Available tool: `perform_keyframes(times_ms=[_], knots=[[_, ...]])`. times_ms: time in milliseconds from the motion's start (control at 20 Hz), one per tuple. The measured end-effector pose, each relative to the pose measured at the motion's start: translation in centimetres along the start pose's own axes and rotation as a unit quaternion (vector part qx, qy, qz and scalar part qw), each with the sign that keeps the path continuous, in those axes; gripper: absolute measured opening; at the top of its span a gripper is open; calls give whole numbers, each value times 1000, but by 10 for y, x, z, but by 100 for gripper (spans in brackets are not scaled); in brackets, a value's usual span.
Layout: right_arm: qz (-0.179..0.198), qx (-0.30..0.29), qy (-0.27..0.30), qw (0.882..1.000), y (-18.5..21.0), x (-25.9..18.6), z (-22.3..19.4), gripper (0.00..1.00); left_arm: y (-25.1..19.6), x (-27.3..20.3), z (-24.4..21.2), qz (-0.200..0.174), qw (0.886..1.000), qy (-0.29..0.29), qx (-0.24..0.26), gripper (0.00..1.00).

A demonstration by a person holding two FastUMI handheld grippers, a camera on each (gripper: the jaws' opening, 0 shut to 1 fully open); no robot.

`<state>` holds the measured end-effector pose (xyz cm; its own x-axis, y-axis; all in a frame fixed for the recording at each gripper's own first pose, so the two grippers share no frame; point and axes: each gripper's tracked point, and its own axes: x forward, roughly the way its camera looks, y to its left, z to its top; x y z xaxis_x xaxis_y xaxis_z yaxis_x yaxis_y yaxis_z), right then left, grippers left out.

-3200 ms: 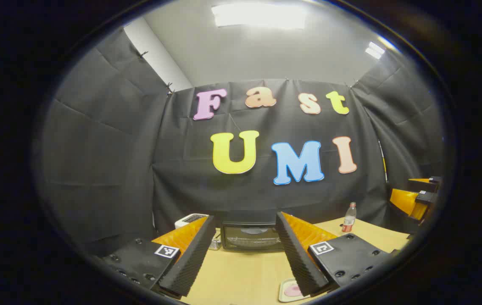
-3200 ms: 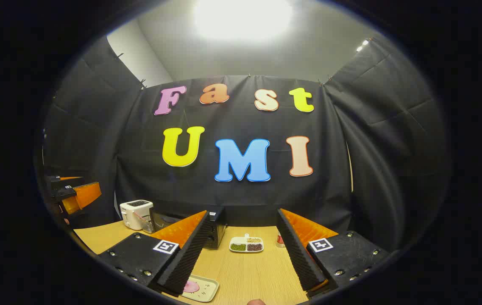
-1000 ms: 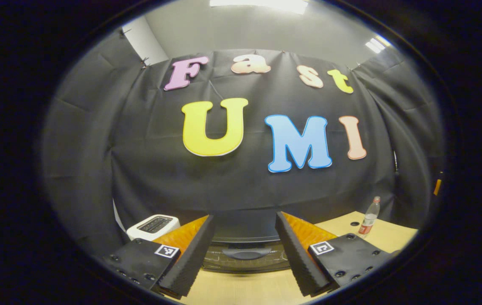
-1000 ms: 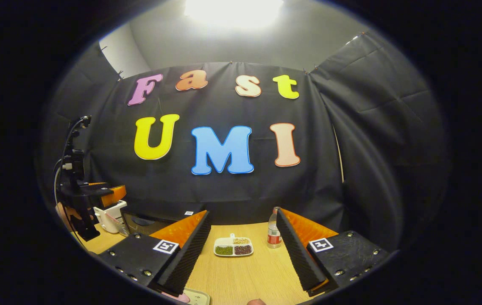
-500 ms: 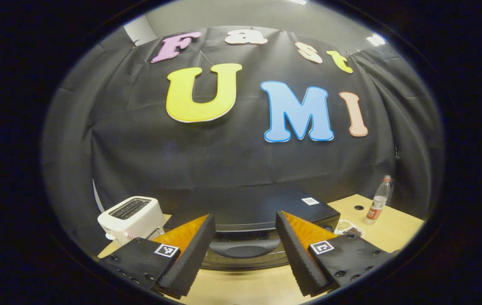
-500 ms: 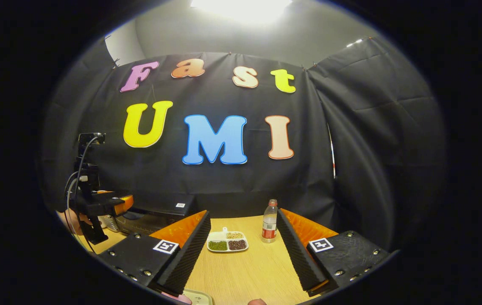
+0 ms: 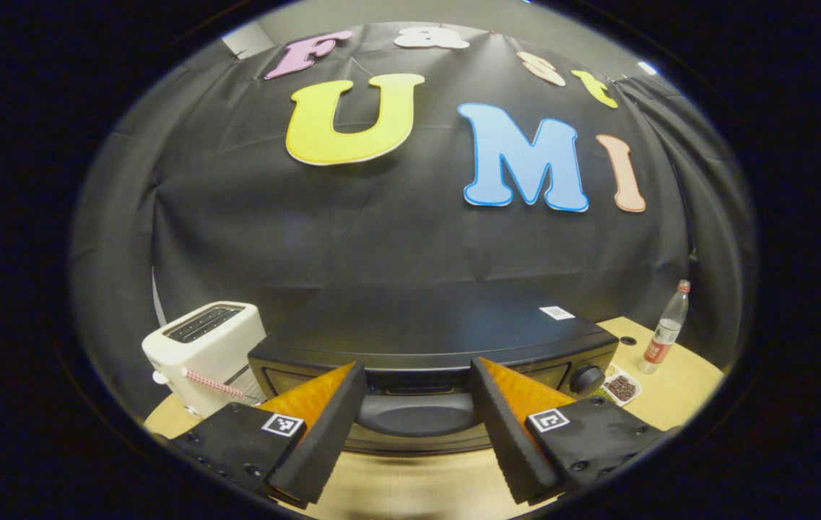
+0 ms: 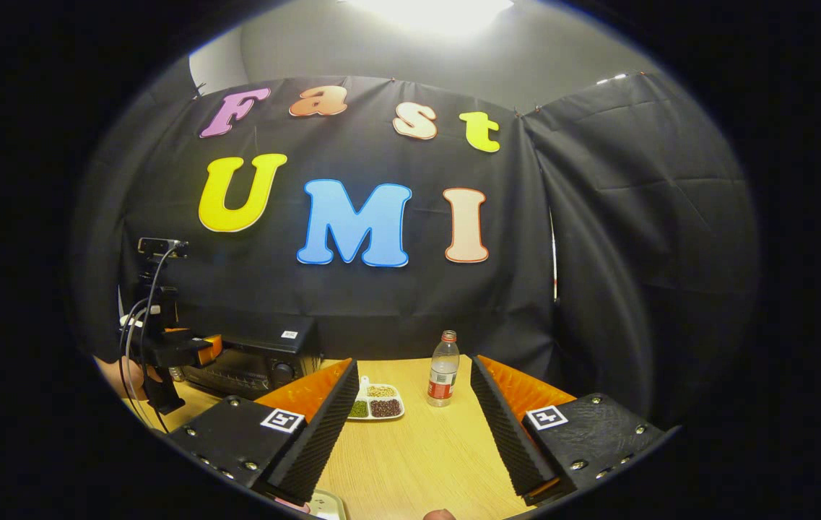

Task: Open the electric oven with the left hand, put the food in, and close the electric oven.

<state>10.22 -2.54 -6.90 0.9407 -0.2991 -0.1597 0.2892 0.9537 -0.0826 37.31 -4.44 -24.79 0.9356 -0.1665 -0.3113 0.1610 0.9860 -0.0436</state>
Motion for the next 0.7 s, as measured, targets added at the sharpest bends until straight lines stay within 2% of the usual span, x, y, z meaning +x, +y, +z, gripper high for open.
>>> perform_keyframes(times_ms=[150,200,300,550,700], knots=[[1,1,0,1000,-1,0,0,96,1,-3,-2,3,1000,-2,12,100],[2,1,1,1000,0,2,0,96,-1,-6,-2,3,1000,-5,9,97],[4,2,1,1000,-1,1,-1,96,-1,-13,-6,3,1000,-6,7,100],[14,5,-2,1000,-1,0,0,96,-3,-40,-19,7,1000,-6,10,100],[24,3,-3,1000,0,-2,0,96,-3,-54,-30,8,1000,3,11,92]])
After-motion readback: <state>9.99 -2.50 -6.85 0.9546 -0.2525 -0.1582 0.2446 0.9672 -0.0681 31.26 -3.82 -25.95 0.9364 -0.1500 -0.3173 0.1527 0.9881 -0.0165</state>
